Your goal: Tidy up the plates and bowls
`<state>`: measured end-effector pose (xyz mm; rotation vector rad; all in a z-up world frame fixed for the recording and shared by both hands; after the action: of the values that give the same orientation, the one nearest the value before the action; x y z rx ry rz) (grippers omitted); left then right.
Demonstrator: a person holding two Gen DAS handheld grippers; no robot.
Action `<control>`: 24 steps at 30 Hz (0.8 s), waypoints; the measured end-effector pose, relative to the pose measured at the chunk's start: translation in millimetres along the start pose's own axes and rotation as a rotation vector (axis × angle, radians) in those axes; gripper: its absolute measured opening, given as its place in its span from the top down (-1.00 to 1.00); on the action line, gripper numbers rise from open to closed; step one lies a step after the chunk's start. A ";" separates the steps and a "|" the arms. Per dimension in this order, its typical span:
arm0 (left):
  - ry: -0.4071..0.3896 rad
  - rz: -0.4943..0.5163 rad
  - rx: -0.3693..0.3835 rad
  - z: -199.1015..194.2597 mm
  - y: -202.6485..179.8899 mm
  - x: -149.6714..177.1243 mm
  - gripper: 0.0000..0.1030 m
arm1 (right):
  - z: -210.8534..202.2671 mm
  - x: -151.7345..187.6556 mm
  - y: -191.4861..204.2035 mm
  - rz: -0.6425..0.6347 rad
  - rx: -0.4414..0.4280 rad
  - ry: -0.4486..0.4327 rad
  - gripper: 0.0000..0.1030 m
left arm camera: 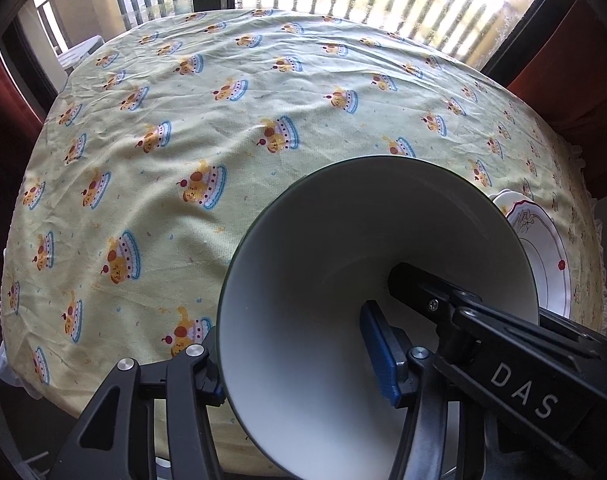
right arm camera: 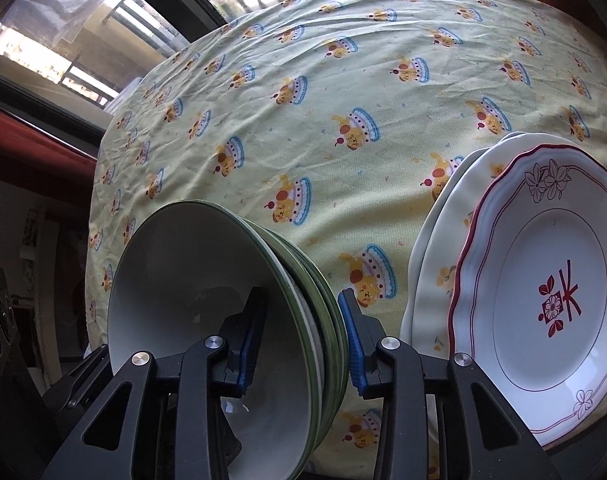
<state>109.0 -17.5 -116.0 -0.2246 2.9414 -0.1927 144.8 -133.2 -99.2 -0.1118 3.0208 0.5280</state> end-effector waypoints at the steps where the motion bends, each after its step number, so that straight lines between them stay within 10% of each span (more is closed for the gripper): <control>1: 0.000 0.017 0.000 -0.4 -0.3 -1.0 -0.07 | -0.5 0.5 0.8 0.009 0.009 -0.001 0.23; 24: -0.163 0.303 0.042 -48.7 2.2 -19.8 -0.04 | -48.9 11.0 38.5 0.227 0.126 -0.187 0.23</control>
<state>118.6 -6.6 -65.5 0.2013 2.7602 -0.1822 127.7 -114.4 -41.4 0.2745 2.8872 0.3394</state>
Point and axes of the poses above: each gripper's, at about its wrist camera, not at the fingertips, and z roughly the way its jaws point, y to its left, x to its underside, the point moved 3 cm from there along z, roughly the way its jaws point, and after that the axes turned 4 degrees about y, right-handed, at the moved point
